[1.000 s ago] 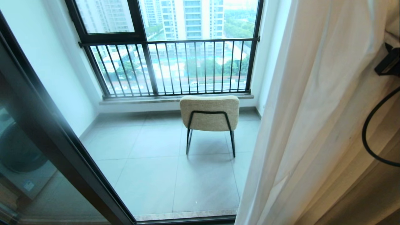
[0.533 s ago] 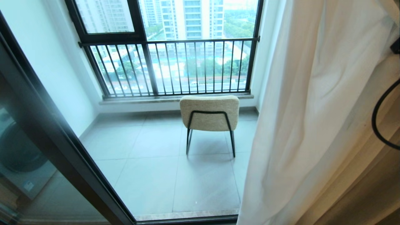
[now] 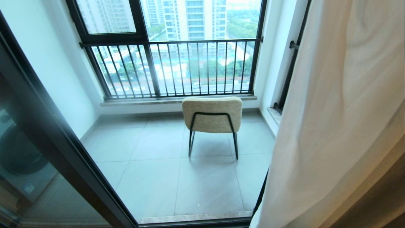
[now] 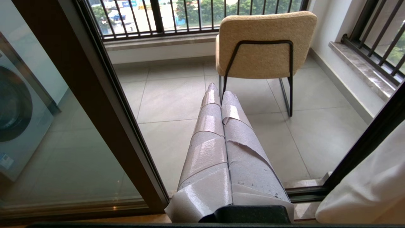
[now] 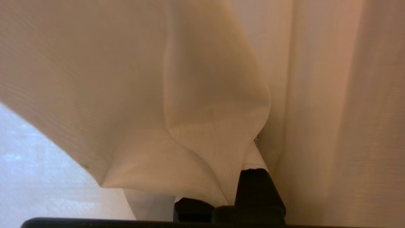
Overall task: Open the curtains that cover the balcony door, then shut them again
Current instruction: Pull the inner curtains open on both sides
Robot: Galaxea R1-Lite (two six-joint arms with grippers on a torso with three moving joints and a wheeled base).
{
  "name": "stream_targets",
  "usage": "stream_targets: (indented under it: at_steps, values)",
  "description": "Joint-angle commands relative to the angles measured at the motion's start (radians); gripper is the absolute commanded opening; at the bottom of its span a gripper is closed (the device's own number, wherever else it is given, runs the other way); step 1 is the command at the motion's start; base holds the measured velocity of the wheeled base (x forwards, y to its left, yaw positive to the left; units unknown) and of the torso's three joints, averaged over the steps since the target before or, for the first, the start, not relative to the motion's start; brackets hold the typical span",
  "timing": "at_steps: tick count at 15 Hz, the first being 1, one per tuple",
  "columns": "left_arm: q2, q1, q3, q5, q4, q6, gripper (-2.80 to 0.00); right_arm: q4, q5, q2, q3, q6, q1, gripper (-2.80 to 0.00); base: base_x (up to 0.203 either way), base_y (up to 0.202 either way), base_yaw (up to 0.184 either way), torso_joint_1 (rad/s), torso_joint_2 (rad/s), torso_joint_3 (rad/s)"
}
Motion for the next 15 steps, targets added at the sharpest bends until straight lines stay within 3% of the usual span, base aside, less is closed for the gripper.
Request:
stream_targets:
  at_steps: [1, 6, 9, 13, 15]
  values:
    - [0.000, 0.000, 0.000, 0.000, 0.000, 0.000, -2.80, 0.043, 0.002, -0.028, -0.037, 0.000, -0.079, -2.80, 0.000, 0.000, 0.000, 0.000, 0.00, 0.000]
    - [0.000, 0.000, 0.000, 0.000, 0.000, 0.000, -2.80, 0.156, 0.002, -0.034, -0.075, 0.065, -0.277, -2.80, 0.000, 0.000, 0.000, 0.000, 0.00, 0.000]
    - [0.000, 0.000, 0.000, 0.000, 0.000, 0.000, -2.80, 0.224, 0.002, 0.042, -0.178, 0.130, -0.411, -2.80, 0.000, 0.000, 0.000, 0.000, 0.00, 0.000]
    - [0.000, 0.000, 0.000, 0.000, 0.000, 0.000, -2.80, 0.248, 0.136, 0.151, -0.267, 0.210, -0.597, -2.80, 0.000, 0.000, 0.000, 0.000, 0.00, 0.000]
    - [0.000, 0.000, 0.000, 0.000, 0.000, 0.000, -2.80, 0.243, 0.155, 0.229, -0.318, 0.244, -0.671, -2.80, 0.000, 0.000, 0.000, 0.000, 0.00, 0.000]
